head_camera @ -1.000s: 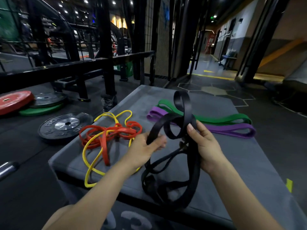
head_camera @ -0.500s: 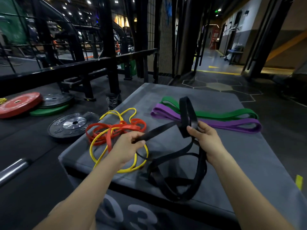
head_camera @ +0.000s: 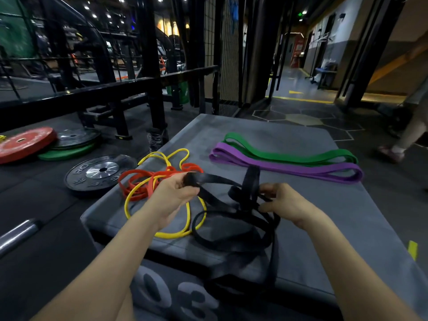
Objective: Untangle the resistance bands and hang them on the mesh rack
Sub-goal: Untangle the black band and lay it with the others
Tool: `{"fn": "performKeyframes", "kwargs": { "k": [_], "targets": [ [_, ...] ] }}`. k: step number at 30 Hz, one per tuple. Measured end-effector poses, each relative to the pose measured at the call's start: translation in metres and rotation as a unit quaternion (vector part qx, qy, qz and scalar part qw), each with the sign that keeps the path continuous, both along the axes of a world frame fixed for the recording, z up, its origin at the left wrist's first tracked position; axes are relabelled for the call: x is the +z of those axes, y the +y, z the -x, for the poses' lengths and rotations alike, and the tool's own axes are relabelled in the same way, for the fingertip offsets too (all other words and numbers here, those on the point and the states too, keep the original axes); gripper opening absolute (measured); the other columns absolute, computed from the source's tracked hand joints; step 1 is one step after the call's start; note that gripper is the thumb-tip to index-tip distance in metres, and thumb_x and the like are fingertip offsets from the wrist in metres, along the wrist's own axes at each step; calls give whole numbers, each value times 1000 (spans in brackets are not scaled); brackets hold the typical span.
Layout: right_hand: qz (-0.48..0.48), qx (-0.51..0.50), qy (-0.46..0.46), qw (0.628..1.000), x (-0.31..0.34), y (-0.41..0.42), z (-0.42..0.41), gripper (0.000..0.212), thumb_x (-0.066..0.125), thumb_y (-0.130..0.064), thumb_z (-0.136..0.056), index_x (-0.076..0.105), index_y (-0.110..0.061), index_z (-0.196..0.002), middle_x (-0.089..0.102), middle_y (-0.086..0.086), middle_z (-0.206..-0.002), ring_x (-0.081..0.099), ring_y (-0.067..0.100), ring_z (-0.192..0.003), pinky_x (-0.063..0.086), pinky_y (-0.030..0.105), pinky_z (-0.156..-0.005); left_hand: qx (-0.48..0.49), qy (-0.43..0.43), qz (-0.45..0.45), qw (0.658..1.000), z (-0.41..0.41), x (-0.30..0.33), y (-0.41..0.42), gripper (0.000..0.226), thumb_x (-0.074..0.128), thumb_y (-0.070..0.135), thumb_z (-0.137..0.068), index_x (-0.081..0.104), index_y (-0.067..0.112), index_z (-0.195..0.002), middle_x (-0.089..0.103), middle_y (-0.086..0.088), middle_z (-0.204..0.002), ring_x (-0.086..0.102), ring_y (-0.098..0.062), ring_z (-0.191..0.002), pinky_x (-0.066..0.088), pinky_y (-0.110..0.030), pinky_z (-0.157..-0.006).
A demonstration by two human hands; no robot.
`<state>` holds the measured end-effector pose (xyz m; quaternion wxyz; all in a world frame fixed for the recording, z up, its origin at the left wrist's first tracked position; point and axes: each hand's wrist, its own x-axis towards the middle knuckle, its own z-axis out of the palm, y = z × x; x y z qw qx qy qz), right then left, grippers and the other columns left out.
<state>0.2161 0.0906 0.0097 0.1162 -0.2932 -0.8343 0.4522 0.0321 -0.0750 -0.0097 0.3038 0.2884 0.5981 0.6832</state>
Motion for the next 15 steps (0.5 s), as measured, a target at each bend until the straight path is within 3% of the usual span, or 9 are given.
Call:
{"fn": "performKeyframes", "kwargs": {
  "k": [2,5,7,8,10,13,15],
  "targets": [
    [-15,6,-18,1000,2,-1,-2,33,57,9,-77,67,-16,-96,64,-14,-88,57,0,-83,43,17,-72,11,42,-16,999,0,3,-2,29,53,-12,-85,63,10,-100,62,-10,-95,58,-18,-91,51,-25,-84],
    [-84,-47,-49,994,1,0,-1,12,52,4,-78,63,1,-81,61,6,-76,57,18,-75,40,24,-64,39,91,-25,995,0,14,-4,23,56,-6,-86,63,16,-92,65,-2,-86,61,-12,-79,54,-18,-67],
    [-132,-125,-37,983,4,1,1,20,50,3,-81,63,-1,-94,64,13,-93,60,27,-90,39,23,-69,21,167,-17,986,0,23,-4,23,59,-3,-86,64,19,-90,68,4,-81,62,-5,-71,52,-16,-65],
    [-156,-160,-16,975,7,1,1,30,49,4,-81,61,0,-108,63,15,-108,58,30,-103,38,23,-75,15,199,-20,980,1,28,-5,23,59,-2,-85,64,20,-90,68,3,-80,62,-1,-69,51,-15,-65],
    [-205,-193,43,959,19,-1,2,41,47,7,-79,58,0,-117,61,17,-118,55,31,-112,38,24,-82,25,251,-23,967,0,43,-6,23,61,-1,-85,64,21,-91,67,-1,-81,62,0,-67,49,-14,-65],
    [-247,-172,120,946,45,-9,5,39,46,9,-80,61,-2,-114,63,14,-114,57,27,-110,42,28,-90,31,297,-25,954,-3,69,-6,20,62,1,-84,65,13,-100,70,-10,-96,66,-13,-84,52,-23,-79],
    [-226,-130,165,951,67,-21,11,33,45,8,-85,62,-4,-109,65,7,-105,60,19,-103,44,24,-86,18,314,-31,949,-10,90,-7,22,62,1,-84,65,11,-103,69,-7,-100,65,-13,-90,50,-21,-86]
  ]
}}
